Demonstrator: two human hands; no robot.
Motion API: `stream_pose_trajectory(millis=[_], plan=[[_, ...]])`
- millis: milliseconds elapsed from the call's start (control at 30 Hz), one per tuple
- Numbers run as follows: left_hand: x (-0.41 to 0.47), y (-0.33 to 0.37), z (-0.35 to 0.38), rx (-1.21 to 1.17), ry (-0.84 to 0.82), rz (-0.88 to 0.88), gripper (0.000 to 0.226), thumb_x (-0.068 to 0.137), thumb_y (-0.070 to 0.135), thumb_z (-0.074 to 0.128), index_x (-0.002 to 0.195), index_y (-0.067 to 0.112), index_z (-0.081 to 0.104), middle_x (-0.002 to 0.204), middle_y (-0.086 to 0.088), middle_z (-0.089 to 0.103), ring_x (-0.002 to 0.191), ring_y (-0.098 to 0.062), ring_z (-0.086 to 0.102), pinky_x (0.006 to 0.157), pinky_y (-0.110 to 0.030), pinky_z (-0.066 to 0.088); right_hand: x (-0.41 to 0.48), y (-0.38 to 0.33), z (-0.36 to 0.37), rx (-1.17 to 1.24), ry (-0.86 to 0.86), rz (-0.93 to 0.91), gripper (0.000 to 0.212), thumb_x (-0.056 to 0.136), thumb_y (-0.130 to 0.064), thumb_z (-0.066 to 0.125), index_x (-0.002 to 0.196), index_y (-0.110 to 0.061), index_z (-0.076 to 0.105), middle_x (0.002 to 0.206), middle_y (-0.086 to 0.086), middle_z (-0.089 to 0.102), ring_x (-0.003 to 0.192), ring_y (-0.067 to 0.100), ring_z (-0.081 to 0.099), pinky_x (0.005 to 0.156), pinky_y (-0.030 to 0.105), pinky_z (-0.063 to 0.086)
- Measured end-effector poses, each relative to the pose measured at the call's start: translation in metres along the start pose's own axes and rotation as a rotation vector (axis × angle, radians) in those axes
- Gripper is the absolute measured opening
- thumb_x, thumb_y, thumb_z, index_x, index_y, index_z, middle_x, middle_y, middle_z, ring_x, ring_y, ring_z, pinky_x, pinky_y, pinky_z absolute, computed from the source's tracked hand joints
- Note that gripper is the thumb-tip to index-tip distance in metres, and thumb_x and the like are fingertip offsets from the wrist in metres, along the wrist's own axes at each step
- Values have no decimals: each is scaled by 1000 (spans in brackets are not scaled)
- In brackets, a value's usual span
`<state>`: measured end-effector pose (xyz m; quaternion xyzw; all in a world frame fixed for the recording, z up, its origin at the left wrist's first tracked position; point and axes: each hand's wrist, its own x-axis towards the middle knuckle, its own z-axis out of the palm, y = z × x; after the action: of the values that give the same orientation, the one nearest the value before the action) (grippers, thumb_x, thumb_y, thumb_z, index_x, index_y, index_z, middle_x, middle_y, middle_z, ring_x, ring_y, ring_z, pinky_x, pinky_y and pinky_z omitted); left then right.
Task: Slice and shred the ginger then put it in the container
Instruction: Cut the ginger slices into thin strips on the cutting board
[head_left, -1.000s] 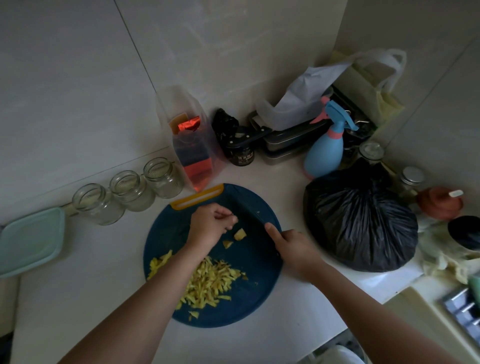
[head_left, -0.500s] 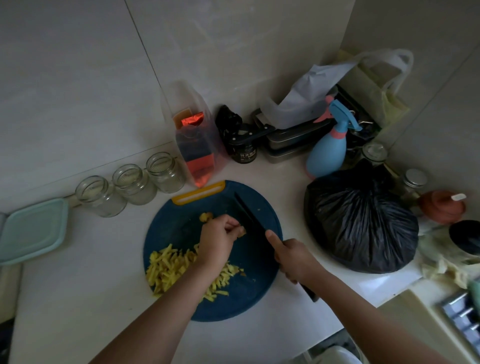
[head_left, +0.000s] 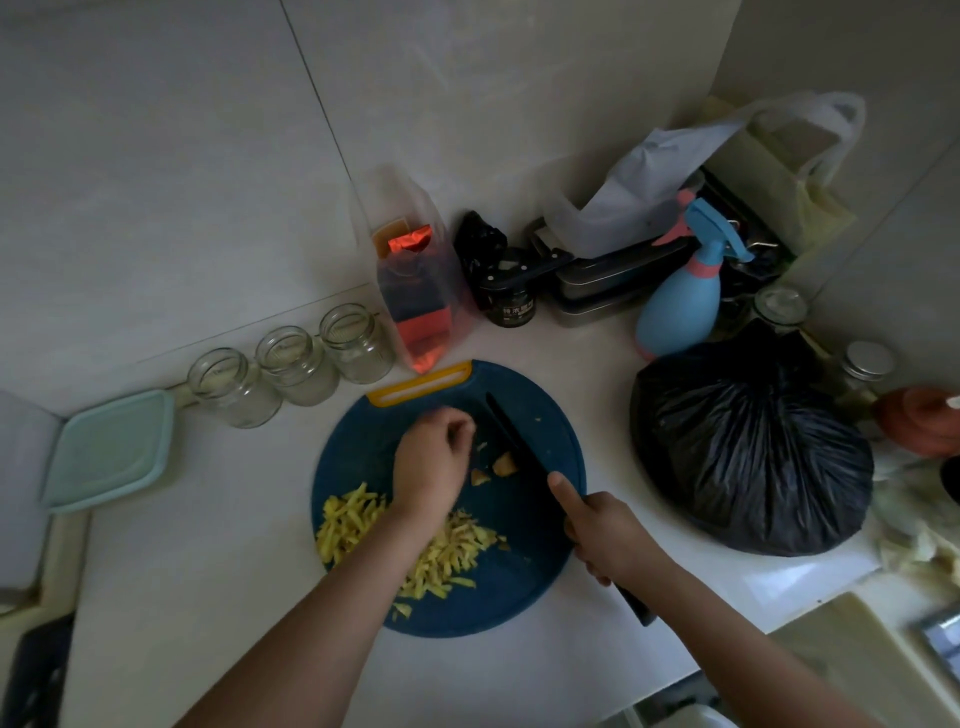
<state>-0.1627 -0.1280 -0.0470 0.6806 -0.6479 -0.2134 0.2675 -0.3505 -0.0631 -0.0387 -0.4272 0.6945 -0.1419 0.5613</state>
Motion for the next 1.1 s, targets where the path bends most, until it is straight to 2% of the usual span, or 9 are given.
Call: stream_pose_trajectory(millis=[133,267,400,500,600,700,800,1000,1100], plan=[[25,-29,-19,22,-46,-219,28,87,14,67,114,7,66,113,-11,65,104,-24,61,89,-29,44,3,1,0,45,-15,22,63,88,-70,38,67,-11,46,54,4,44,35,13,39,40,22,36],[25,-34,-19,-24,-103,-251,15,85,10,70,98,4,68,97,-8,67,94,-19,62,78,-21,41,5,0,2,29,-18,9,64,88,-70,37,66,-11,46,54,5,44,35,14,39,41,23,37],[26,-31,-19,-74,-79,-313,9,85,10,69,92,9,64,91,-3,63,84,-12,56,73,-21,40,5,0,2,30,-16,6,64,88,-71,37,66,-12,45,54,4,44,36,14,39,41,23,37],[22,-31,-23,-71,27,-274,4,87,9,67,90,10,67,89,-2,66,84,-14,60,73,-22,41,4,0,3,38,-20,10,63,88,-71,37,67,-11,45,54,4,44,36,13,39,41,23,37],[13,-25,-24,-98,76,-123,7,88,11,66,93,12,70,84,3,69,79,-9,63,74,-19,46,4,1,5,40,-3,-2,64,88,-71,37,67,-11,46,54,4,45,36,13,40,41,23,37],[0,-10,-13,-267,-73,-111,6,84,12,71,90,15,70,78,8,68,72,-2,63,67,-9,46,3,1,6,34,8,-9,65,87,-71,37,67,-11,46,53,4,45,36,13,41,41,23,37],[-6,-1,3,-401,-180,-185,8,81,12,75,85,16,68,76,0,69,68,-12,66,66,-18,50,-1,3,8,87,5,7,62,88,-70,39,68,-11,44,53,3,42,35,13,37,40,22,34],[-6,6,15,-309,-255,-152,8,79,11,76,84,13,71,77,-3,69,73,-12,65,70,-21,51,-6,9,15,15,62,-49,65,88,-71,35,62,-13,47,58,3,50,45,12,44,53,29,40],[-8,10,14,-264,-247,-150,10,78,9,76,85,10,68,74,6,65,71,-5,62,68,-13,50,-6,10,17,-15,72,-59,66,88,-72,35,64,-12,50,63,5,53,51,15,48,57,31,43]])
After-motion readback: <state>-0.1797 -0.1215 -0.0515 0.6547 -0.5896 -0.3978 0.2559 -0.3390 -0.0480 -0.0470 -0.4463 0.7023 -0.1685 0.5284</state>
